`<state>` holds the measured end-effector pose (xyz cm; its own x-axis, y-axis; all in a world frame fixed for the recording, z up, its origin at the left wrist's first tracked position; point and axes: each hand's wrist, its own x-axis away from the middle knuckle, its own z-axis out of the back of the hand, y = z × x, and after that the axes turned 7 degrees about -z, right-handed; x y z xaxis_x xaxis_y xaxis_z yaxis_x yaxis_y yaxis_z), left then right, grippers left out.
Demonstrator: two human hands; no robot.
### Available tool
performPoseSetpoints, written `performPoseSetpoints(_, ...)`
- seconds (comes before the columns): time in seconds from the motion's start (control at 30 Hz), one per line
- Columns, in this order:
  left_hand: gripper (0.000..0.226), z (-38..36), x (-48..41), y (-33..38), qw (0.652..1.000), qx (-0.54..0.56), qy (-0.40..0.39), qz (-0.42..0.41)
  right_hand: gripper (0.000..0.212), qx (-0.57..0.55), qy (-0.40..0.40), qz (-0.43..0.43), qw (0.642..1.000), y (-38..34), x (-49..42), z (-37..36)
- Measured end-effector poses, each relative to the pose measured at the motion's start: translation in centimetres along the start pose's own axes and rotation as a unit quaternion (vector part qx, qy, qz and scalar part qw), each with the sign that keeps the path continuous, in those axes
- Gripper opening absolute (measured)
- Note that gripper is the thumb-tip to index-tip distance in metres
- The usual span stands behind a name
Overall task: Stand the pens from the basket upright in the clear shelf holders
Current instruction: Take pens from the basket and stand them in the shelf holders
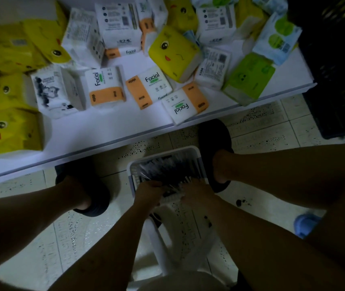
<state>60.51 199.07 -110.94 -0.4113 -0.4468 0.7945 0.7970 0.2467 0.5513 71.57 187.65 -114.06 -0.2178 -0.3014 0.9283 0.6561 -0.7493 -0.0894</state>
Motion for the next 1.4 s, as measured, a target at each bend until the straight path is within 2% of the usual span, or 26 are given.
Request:
performPoseSetpoints(0.13, 0.019, 0.3, 0.6, 0.0, 1.000, 0.014, -0.013, 0.003, 0.066, 0.015, -0.005, -0.027, 1.000, -0.1, -0.1, 0.5)
performPoseSetpoints(0.27, 0.019, 0.2, 1.1, -0.1, 0.999, 0.034, -0.033, 0.008, 0.062, -0.018, 0.001, -0.045, 0.999, -0.4, -0.3, 0.6)
performPoseSetpoints(0.4, 0.039, 0.2, 1.6, -0.2, 0.998, 0.058, -0.036, 0.001, 0.064, -0.021, -0.007, -0.062, 0.998, -0.8, -0.6, 0.8)
performPoseSetpoints(0.47, 0.055, 0.5, 1.7, -0.5, 0.998, 0.049, -0.026, -0.022, 0.054, -0.027, 0.004, -0.073, 0.997, -1.0, -0.6, 1.1)
performPoseSetpoints(0.57, 0.068, 0.9, 1.7, -0.8, 0.998, 0.050, -0.009, -0.025, 0.017, -0.104, 0.082, -0.082, 0.988, -0.8, -0.7, 1.5)
performPoseSetpoints(0.67, 0.051, 1.1, 1.3, -0.5, 0.997, 0.068, 0.016, 0.017, 0.020, -0.192, 0.155, -0.119, 0.962, -0.7, -0.6, 1.7)
performPoseSetpoints(0.73, 0.031, 1.2, 1.2, -0.3, 0.998, 0.055, 0.026, 0.027, 0.026, -0.228, 0.143, -0.141, 0.953, -0.5, -0.3, 2.0)
performPoseSetpoints(0.83, 0.022, 1.3, 1.8, -0.2, 0.997, 0.068, 0.038, 0.022, 0.035, -0.282, 0.063, -0.109, 0.951, -0.3, 0.7, 2.4)
performPoseSetpoints(0.9, 0.018, 1.4, 2.4, 0.3, 0.996, 0.076, 0.036, 0.020, 0.012, -0.291, 0.011, -0.077, 0.953, -0.5, 1.8, 2.7)
performPoseSetpoints(0.93, 0.016, 1.5, 2.7, 0.6, 0.996, 0.081, 0.035, 0.021, 0.011, -0.311, 0.004, -0.057, 0.949, -0.6, 2.2, 2.7)
performPoseSetpoints(0.97, 0.016, 1.7, 3.1, 0.9, 0.995, 0.089, 0.031, 0.020, 0.020, -0.344, 0.011, -0.046, 0.938, -0.9, 2.8, 2.8)
performPoseSetpoints(1.07, 0.017, 2.1, 4.3, 1.8, 0.992, 0.122, 0.023, -0.019, 0.010, -0.426, 0.090, -0.011, 0.900, -1.5, 4.5, 3.5)
performPoseSetpoints(1.17, 0.013, 3.2, 5.8, 3.0, 0.990, 0.085, 0.045, -0.099, 0.010, -0.473, 0.155, 0.031, 0.867, -2.5, 6.8, 4.5)
performPoseSetpoints(1.33, 0.018, 6.4, 9.0, 5.8, 0.969, 0.136, 0.073, -0.190, 0.030, -0.430, 0.247, 0.113, 0.861, -4.6, 11.2, 6.5)
performPoseSetpoints(1.4, 0.024, 7.7, 10.4, 7.0, 0.958, 0.156, 0.083, -0.226, 0.024, -0.455, 0.247, 0.144, 0.844, -5.8, 13.0, 7.6)
